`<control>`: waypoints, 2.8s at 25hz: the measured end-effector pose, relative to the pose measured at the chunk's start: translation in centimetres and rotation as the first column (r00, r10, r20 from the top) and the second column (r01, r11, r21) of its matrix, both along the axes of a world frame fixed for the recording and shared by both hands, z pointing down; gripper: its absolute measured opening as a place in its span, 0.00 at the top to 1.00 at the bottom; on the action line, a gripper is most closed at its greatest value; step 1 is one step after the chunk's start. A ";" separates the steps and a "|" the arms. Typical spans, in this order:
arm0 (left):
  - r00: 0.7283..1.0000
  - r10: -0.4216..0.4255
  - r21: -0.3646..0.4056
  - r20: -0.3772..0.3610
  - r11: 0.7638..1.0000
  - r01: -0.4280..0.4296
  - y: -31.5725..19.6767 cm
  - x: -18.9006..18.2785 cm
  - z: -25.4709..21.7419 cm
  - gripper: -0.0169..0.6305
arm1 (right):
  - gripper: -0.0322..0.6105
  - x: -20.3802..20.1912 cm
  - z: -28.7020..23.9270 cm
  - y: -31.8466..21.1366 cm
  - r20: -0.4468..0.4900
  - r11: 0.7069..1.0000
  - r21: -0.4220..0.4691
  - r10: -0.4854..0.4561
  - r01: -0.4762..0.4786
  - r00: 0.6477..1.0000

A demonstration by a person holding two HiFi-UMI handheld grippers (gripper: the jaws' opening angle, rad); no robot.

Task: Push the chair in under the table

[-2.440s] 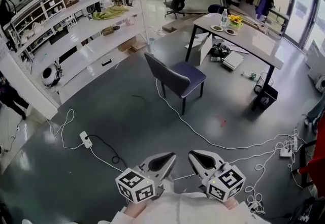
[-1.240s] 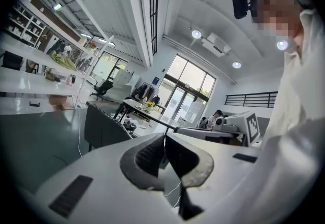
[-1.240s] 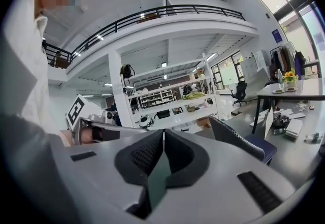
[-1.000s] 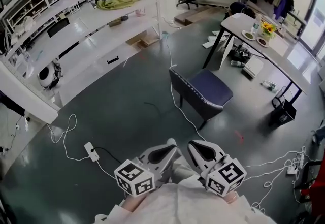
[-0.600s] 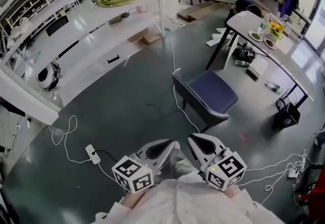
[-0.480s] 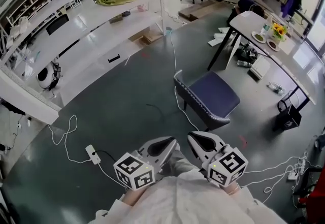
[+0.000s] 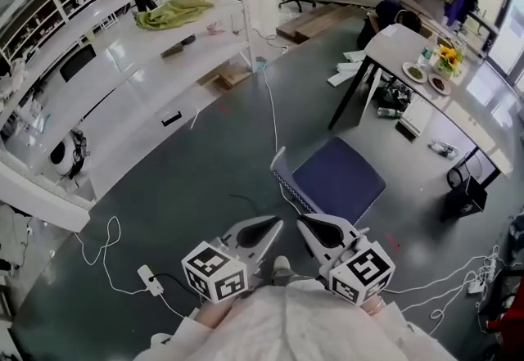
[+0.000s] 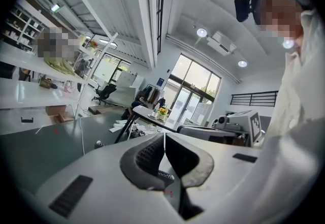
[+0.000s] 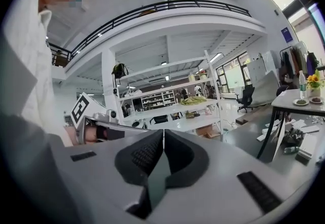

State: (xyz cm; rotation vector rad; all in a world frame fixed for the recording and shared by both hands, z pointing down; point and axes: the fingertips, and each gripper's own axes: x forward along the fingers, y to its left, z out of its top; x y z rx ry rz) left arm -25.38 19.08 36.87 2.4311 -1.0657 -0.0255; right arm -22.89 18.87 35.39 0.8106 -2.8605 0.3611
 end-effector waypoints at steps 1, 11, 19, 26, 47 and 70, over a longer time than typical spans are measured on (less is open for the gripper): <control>1.000 0.016 0.003 0.000 1.000 -0.016 -1.0 0.3 0.0 0.94 | 0.90 0.2 0.0 -0.8 0.004 1.000 0.003 0.009 -0.009 1.000; 0.977 0.215 -0.053 0.006 0.975 -0.215 -5.9 3.3 2.2 0.94 | 0.90 3.4 2.2 -5.9 -0.005 0.975 -0.061 0.213 -0.213 0.977; 0.938 0.346 -0.072 0.016 0.936 -0.345 -9.7 1.9 2.4 0.94 | 0.90 3.0 2.5 -9.8 0.001 0.926 -0.082 0.370 -0.369 0.929; 0.881 0.471 -0.061 0.041 0.882 -0.468 -11.9 0.3 1.8 0.95 | 0.90 0.8 2.0 -11.4 0.012 0.895 -0.073 0.443 -0.441 0.896; 0.608 0.793 -0.053 0.037 0.609 -0.791 -12.5 1.3 2.8 0.95 | 0.90 2.1 4.2 -9.7 -0.006 0.600 -0.119 0.797 -0.791 0.604; 0.702 0.712 -0.048 -0.011 0.701 -0.712 -12.5 3.3 3.6 0.95 | 0.90 5.6 4.6 -6.7 -0.075 0.581 -0.131 0.802 -0.804 0.592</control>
